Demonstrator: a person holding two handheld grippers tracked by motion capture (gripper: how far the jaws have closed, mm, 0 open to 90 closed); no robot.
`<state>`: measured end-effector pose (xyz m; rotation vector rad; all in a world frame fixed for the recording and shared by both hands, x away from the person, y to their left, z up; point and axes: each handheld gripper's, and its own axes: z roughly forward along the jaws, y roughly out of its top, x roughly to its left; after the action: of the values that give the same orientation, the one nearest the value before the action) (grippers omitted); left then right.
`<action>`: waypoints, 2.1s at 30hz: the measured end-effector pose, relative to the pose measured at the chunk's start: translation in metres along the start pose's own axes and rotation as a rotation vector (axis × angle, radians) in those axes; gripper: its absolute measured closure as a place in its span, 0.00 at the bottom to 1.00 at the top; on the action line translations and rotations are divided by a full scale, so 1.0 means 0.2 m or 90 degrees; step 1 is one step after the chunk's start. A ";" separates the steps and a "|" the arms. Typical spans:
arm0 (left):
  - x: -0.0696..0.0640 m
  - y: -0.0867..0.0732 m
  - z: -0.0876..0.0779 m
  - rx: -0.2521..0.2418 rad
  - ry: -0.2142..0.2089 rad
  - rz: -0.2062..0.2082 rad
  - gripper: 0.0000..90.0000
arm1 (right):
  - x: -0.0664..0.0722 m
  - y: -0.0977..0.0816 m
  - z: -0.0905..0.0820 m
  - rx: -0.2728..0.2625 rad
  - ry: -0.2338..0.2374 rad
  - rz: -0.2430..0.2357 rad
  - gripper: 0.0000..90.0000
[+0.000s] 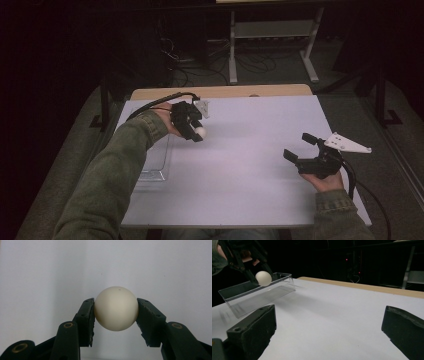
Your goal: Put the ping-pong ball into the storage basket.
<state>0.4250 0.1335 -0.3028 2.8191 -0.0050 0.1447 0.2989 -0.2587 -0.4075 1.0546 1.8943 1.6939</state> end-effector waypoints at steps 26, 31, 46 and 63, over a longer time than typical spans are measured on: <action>-0.05 -0.01 -0.23 0.057 0.008 0.021 0.56 | 0.01 0.00 0.00 -0.001 0.000 -0.005 0.00; -0.07 0.00 -0.28 0.068 0.014 0.026 0.56 | 0.01 0.00 -0.01 -0.003 0.000 -0.003 0.00; -0.11 -0.07 -0.36 0.119 0.011 0.015 0.56 | 0.01 0.01 -0.01 -0.007 0.002 -0.003 0.00; -0.13 -0.19 -0.40 0.161 -0.015 -0.027 0.56 | 0.01 0.01 -0.01 -0.004 0.000 -0.004 0.00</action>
<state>0.3914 0.1942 -0.2416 3.0703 0.0733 0.1092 0.2959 -0.2586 -0.4054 1.0446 1.8889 1.6963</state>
